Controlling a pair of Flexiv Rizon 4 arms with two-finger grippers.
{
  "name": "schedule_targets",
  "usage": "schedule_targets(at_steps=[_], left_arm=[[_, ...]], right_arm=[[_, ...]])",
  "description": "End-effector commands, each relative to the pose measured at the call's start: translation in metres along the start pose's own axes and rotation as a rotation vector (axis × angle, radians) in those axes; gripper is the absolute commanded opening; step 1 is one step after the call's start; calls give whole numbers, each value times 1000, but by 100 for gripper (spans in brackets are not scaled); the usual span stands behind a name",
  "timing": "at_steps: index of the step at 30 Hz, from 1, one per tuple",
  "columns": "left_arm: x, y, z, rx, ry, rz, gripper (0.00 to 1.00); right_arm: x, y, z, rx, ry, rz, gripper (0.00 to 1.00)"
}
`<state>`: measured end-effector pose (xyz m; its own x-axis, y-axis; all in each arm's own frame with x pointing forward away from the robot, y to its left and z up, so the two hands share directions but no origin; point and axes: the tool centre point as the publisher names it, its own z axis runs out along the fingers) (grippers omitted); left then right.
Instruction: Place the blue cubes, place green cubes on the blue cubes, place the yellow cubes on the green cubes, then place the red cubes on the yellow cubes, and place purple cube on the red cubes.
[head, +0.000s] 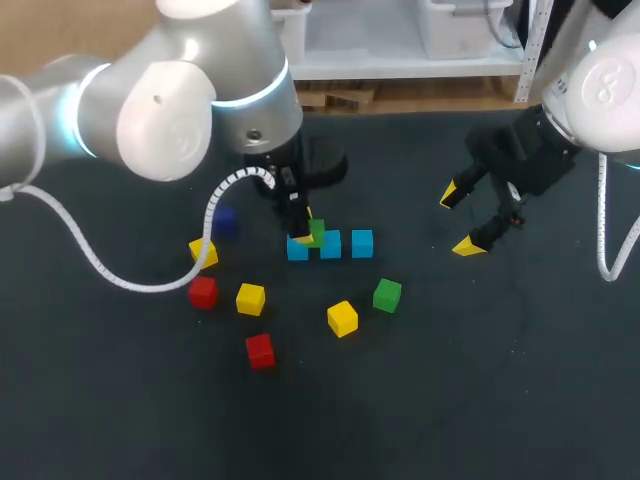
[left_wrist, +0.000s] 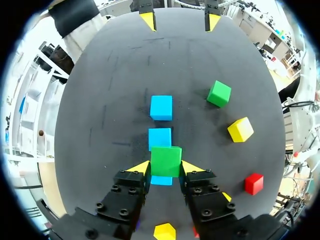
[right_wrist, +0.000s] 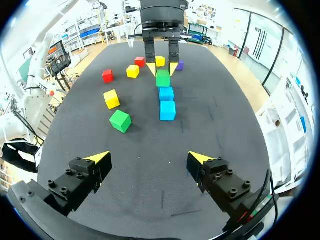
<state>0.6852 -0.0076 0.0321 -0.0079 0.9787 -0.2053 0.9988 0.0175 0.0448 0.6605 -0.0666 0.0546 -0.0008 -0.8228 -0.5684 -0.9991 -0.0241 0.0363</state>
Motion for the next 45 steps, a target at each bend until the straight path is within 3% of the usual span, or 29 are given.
schedule_targets(at_steps=[1,26,32,45], left_arm=[[-2,5,1,8,3,4,0],[1,7,2,12,6,4,0],[0,8,3,15,6,8,17],[0,9,3,18,7,9,21]], right_arm=[[0,-1,0,-1,-2,-1,100],[0,-1,0,-1,-2,-1,100],[0,-1,0,-1,-2,-1,100],[0,-1,0,-1,-2,-1,100]])
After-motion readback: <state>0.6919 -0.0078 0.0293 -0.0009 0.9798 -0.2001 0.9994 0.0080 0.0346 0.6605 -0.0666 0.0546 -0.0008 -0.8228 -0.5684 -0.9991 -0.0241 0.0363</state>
